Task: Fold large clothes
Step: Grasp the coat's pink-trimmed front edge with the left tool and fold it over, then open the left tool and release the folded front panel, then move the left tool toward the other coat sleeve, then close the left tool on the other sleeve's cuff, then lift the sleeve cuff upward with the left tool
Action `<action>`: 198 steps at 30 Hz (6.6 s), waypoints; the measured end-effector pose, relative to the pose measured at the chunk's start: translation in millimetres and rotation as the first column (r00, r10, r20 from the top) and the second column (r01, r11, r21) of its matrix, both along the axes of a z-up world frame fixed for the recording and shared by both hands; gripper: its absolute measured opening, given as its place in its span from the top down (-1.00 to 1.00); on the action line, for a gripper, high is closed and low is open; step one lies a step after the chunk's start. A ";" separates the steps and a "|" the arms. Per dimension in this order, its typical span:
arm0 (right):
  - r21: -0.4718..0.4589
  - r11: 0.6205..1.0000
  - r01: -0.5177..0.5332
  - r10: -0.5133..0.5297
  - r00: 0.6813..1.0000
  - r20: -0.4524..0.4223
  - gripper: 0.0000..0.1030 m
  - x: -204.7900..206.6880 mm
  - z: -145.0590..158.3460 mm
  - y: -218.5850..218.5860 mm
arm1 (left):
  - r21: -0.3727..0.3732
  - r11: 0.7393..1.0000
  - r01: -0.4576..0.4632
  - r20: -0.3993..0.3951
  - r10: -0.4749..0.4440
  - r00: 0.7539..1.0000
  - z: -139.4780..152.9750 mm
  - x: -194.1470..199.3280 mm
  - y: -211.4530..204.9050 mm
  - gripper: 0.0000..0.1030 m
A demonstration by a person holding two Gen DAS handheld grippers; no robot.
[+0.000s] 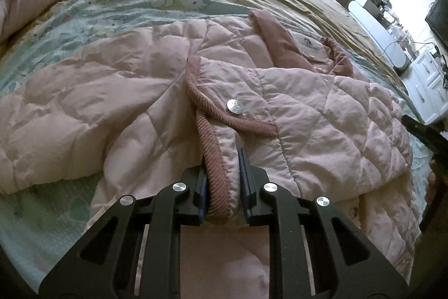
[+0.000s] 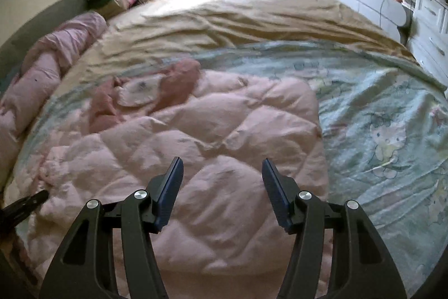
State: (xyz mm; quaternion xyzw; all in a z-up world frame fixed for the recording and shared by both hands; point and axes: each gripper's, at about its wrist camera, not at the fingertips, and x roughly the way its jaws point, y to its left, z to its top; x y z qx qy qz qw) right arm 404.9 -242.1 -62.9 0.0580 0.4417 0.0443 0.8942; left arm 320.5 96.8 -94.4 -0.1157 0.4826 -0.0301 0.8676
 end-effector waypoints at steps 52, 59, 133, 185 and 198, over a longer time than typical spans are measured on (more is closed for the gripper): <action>0.052 0.999 0.005 -0.006 1.000 0.027 -0.79 -92.5 -11.5 18.4 | 0.091 0.995 0.052 -0.005 -0.051 0.999 14.8 -33.7 -66.3 -0.82; 0.083 0.996 0.015 -0.019 0.998 0.054 -0.87 -113.8 6.1 13.4 | 0.055 0.998 0.044 -0.018 -0.043 0.999 23.2 -43.6 -65.7 -0.82; 0.009 0.881 -0.472 0.466 0.873 0.147 -0.92 -135.5 77.2 325.9 | 0.087 0.880 -0.467 0.059 0.463 0.884 33.3 -139.4 208.0 -0.82; 0.119 0.909 -0.398 0.386 0.915 0.117 -0.92 -154.0 57.0 274.5 | -0.349 0.694 -0.629 0.324 0.720 0.614 93.7 -174.2 327.3 0.73; 0.161 0.929 -0.332 0.303 0.936 0.178 -0.92 -167.1 83.0 216.3 | -0.269 0.865 -0.423 0.514 0.501 0.697 190.0 -152.2 218.9 0.77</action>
